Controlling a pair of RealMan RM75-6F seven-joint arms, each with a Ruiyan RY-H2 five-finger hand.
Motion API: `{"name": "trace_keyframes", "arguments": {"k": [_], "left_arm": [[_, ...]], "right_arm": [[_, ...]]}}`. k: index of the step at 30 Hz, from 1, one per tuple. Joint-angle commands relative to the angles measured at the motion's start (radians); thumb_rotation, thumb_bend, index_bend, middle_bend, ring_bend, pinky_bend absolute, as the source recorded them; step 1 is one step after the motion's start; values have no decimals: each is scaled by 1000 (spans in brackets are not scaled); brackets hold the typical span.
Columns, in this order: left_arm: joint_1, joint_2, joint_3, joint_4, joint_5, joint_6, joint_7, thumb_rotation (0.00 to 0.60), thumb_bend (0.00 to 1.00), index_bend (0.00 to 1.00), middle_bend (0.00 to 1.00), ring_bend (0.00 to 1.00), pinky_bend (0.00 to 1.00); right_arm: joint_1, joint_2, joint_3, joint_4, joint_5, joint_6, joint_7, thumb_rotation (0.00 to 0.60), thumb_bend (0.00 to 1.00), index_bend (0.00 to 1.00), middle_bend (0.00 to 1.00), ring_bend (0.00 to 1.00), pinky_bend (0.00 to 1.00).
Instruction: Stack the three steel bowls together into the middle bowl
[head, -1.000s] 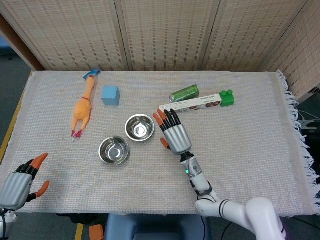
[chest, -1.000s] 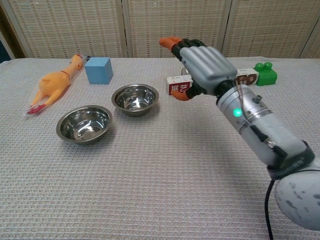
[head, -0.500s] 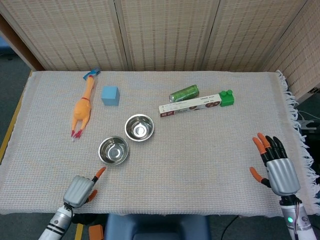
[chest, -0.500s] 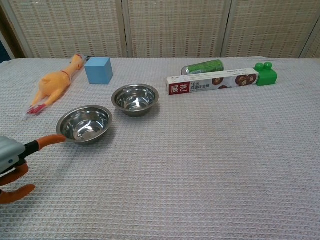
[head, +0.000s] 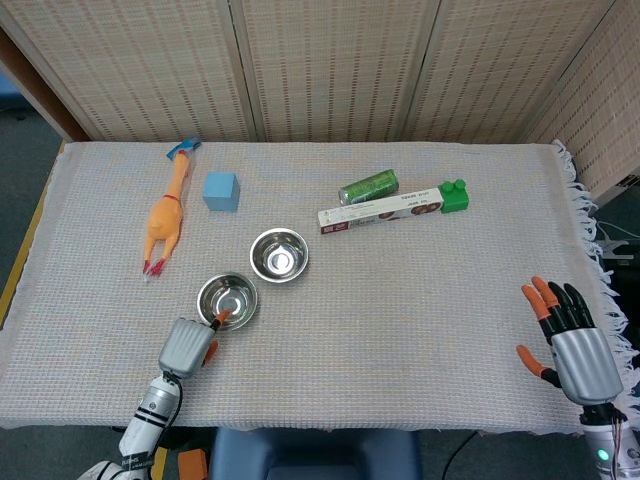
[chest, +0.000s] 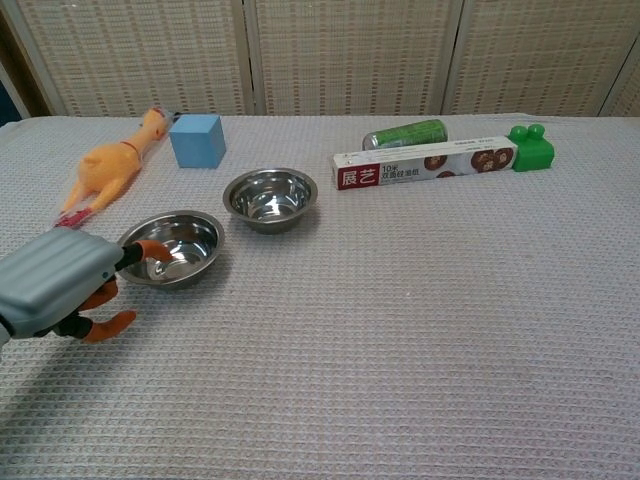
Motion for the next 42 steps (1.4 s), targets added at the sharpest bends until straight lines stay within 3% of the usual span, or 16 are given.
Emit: {"name": "trace_keyframes", "arguments": {"k": [1,6,14,19,27,32,37,39,41,42], "left_arm": [[-29,-33,-16,58,-5,9,-41,600,431,401,1000,1000,1000],[-58,-86,-24,156,20,59,-118,600,476,606,1000,1000,1000],[-96,-157,-41,307,69,197,-271,600,611,768,1000,1000,1000],[-148,-161,-71,323,85,235,-293,600,618,770,1000,1000,1000],[-261,-148,-145,299,67,214,-254,600,618,781,1000,1000,1000],[-313,-169,-152,316,48,161,-232,600,615,781,1000,1000,1000],[-360,-232,-137,422,23,90,-224,600,607,772,1000,1000,1000],[-370,-253,-129,462,17,78,-234,600,590,696,1000,1000,1000],[-377,-268,-125,497,10,69,-239,600,558,522,1000,1000,1000],[-381,-276,-124,517,4,61,-242,600,552,487,1000,1000,1000]], "right_arm": [[-3,2,10,0,2,-20,-5,600,193,0,0,0,0],[-10,9,26,-6,8,-43,-10,600,194,0,0,0,0],[-22,17,47,-13,8,-64,-9,600,193,0,0,0,0],[-23,20,56,-16,14,-90,-11,600,194,0,0,0,0],[-27,32,76,-20,30,-118,0,600,194,0,0,0,0],[-29,37,88,-23,41,-132,7,600,194,0,0,0,0],[-35,42,91,-25,33,-135,12,600,194,0,0,0,0],[-38,45,93,-26,34,-136,17,600,194,0,0,0,0],[-41,48,95,-27,35,-135,20,600,194,0,0,0,0],[-44,50,97,-28,34,-132,20,600,194,0,0,0,0]]}}
